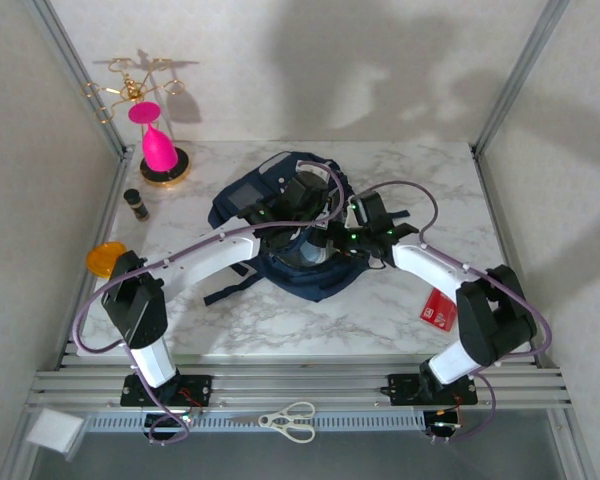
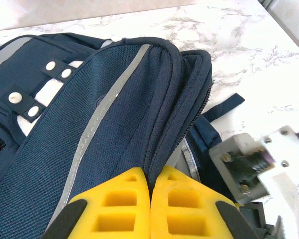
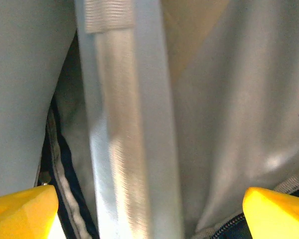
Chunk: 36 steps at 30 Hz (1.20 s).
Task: Pack the student bag
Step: Place the glasses case in the student bag.
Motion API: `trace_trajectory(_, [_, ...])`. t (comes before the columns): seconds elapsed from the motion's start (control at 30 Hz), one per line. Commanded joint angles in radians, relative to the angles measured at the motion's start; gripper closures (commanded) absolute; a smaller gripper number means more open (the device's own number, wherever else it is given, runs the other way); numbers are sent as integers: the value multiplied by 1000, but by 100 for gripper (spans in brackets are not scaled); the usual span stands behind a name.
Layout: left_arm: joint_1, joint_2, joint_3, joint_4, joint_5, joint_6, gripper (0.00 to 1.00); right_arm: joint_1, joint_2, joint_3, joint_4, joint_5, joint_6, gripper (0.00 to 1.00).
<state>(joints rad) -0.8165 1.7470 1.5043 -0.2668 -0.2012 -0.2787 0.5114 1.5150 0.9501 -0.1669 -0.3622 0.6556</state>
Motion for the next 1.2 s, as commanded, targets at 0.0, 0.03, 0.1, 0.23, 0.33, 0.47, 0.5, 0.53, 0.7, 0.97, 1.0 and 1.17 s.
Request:
trace_trajectory(0.0, [-10, -56, 27, 74, 17, -34, 100, -60, -75, -85, 67, -139, 21, 6])
trace_trajectory(0.03, [-10, -57, 26, 76, 17, -34, 100, -75, -88, -103, 76, -156, 25, 8])
trace_trajectory(0.1, [-10, -55, 20, 80, 23, -37, 100, -96, -103, -130, 91, -177, 37, 12])
trace_trajectory(0.23, [-10, -51, 20, 78, 32, -49, 100, -98, -60, -113, 81, -152, 57, 25])
trace_trajectory(0.33, [-10, -50, 21, 75, 36, -49, 100, -95, -18, -90, 105, -142, 81, 36])
trace_trajectory(0.47, [-10, -51, 29, 70, 43, -52, 100, -71, 35, -49, 137, -129, 103, 53])
trace_trajectory(0.5, [-10, -52, 31, 72, 46, -54, 100, -61, 49, -38, 145, -139, 108, 54])
trace_trajectory(0.53, [-10, -51, 33, 71, 49, -53, 100, -50, 71, -21, 157, -157, 112, 56])
trace_trajectory(0.7, [-10, -46, 50, 60, 54, -60, 100, -24, 174, 57, 205, -184, 143, 63])
trace_trajectory(0.97, [-10, -19, 74, 57, 55, -115, 100, 26, 355, 104, 644, -158, 358, 78])
trace_trajectory(1.0, [-10, -15, 78, 51, 51, -117, 100, 30, 373, 97, 707, -152, 383, 80])
trace_trajectory(1.17, [-7, -2, 90, 45, 49, -122, 100, 43, 380, 89, 777, -100, 363, 82])
